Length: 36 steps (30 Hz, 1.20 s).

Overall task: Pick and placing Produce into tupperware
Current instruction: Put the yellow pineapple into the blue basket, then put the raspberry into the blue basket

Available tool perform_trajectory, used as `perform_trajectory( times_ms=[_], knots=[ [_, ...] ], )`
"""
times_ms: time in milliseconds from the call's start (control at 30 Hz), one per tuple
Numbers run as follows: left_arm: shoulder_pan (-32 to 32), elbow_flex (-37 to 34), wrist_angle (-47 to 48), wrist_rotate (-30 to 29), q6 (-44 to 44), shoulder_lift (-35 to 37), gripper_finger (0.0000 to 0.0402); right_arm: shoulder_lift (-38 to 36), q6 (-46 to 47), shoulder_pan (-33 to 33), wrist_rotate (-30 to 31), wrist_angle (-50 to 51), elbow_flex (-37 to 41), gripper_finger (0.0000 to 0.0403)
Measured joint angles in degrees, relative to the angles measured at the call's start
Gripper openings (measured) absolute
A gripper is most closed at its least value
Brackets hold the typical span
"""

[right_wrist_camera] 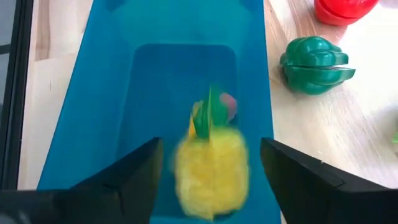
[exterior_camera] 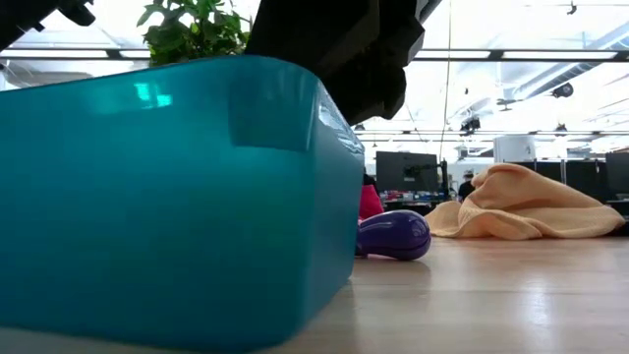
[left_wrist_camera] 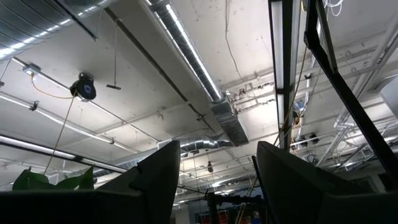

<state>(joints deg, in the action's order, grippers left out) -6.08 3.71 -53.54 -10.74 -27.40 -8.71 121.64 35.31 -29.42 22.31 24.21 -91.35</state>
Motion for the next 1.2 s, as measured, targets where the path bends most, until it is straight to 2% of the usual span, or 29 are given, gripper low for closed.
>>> perform_trajectory(
  times_ms=[233,367,467,533,767,933,1033,1200],
  knots=[
    [-0.01,0.00,0.00,0.00,-0.04,0.00,0.0199,-0.09,-1.72,0.29,0.03,0.23,-0.47,0.0302],
    [0.00,0.00,0.00,0.00,-0.04,0.02,0.0199,-0.40,-2.02,1.03,0.24,3.19,-3.64,0.0299],
    [-0.01,0.00,0.00,0.00,-0.06,0.02,0.0199,-0.74,-2.45,1.58,0.53,9.22,-7.87,0.0290],
    [-0.01,0.00,0.02,0.00,-0.07,0.02,0.0199,-0.83,-2.62,1.72,2.94,14.42,-11.11,0.0283],
    [0.00,0.00,0.00,0.00,-0.11,0.02,0.0199,-0.93,-1.06,1.60,18.14,36.24,-22.65,0.0262],
    [0.01,0.00,-0.02,0.00,-0.57,0.02,0.0199,-0.94,0.52,1.59,26.68,46.74,-25.38,0.0251],
    [0.01,0.00,-0.02,0.00,-0.57,0.02,0.0199,-0.96,2.78,2.19,28.24,51.33,-24.47,0.0249],
    [0.00,-0.14,0.00,0.02,-0.17,-0.09,0.0199,-0.96,7.30,4.90,27.05,56.97,-20.40,0.0258]
  ],
)
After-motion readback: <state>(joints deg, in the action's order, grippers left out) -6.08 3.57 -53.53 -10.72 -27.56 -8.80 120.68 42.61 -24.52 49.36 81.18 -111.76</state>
